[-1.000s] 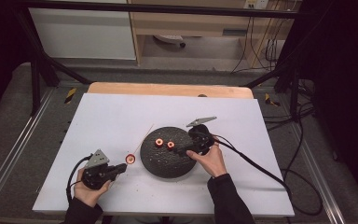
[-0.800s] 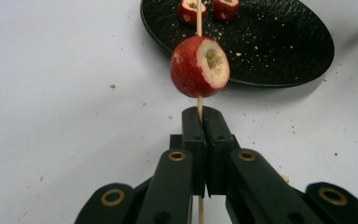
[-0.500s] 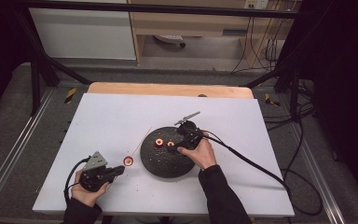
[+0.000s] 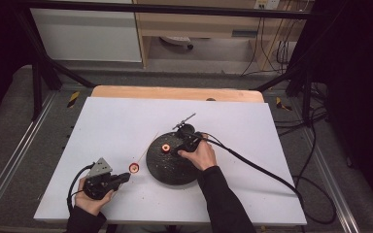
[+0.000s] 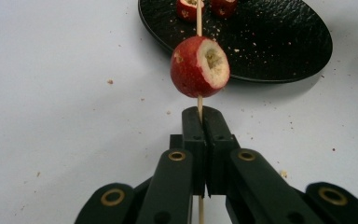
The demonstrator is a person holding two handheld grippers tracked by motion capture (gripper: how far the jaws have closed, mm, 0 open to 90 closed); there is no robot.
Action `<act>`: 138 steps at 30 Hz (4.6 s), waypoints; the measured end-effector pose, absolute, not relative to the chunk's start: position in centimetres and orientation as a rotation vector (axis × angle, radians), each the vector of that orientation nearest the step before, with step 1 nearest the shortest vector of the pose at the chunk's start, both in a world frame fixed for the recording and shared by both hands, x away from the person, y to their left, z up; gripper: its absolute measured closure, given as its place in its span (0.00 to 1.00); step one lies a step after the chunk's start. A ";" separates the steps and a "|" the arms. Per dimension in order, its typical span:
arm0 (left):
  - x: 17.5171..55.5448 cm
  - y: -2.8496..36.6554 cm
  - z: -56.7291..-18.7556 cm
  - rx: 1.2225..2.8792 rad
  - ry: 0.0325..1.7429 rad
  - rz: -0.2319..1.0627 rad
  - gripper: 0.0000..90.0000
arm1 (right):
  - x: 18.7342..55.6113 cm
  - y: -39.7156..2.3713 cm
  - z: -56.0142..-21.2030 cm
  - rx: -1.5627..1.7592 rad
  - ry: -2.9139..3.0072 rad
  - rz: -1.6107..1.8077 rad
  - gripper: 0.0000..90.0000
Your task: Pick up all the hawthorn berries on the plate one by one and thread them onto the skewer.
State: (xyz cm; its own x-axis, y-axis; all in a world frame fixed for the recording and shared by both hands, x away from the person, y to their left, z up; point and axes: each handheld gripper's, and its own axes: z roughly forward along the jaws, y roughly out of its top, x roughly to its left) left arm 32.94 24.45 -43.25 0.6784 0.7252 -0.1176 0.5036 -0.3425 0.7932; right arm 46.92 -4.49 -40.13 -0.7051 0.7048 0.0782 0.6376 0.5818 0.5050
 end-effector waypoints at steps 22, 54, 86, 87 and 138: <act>32.9 24.4 -43.3 2.021 0.946 0.321 0.99 | 48.0 -4.2 -41.1 1.245 2.726 0.737 0.67; 32.8 24.3 -43.2 2.022 0.941 0.327 0.99 | 47.7 -4.6 -40.0 1.296 2.723 0.780 0.70; 32.5 24.0 -43.1 2.018 0.925 0.331 0.99 | 43.3 -7.6 -38.9 1.299 2.511 1.289 0.70; 32.5 24.0 -43.1 2.019 0.925 0.331 0.99 | 43.1 -7.7 -38.9 1.300 2.498 1.309 0.70; 31.6 21.6 -43.0 1.987 0.876 0.336 0.99 | 41.6 -9.6 -39.6 1.463 1.792 1.979 0.70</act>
State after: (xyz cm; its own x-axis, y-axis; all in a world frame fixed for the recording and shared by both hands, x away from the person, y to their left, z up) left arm 31.63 21.56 -42.97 0.7108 0.6957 -0.1036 0.4483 -0.3345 0.8290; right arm 41.58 -9.65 -39.58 -0.5345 0.6277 0.5659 0.5009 -0.3040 0.8104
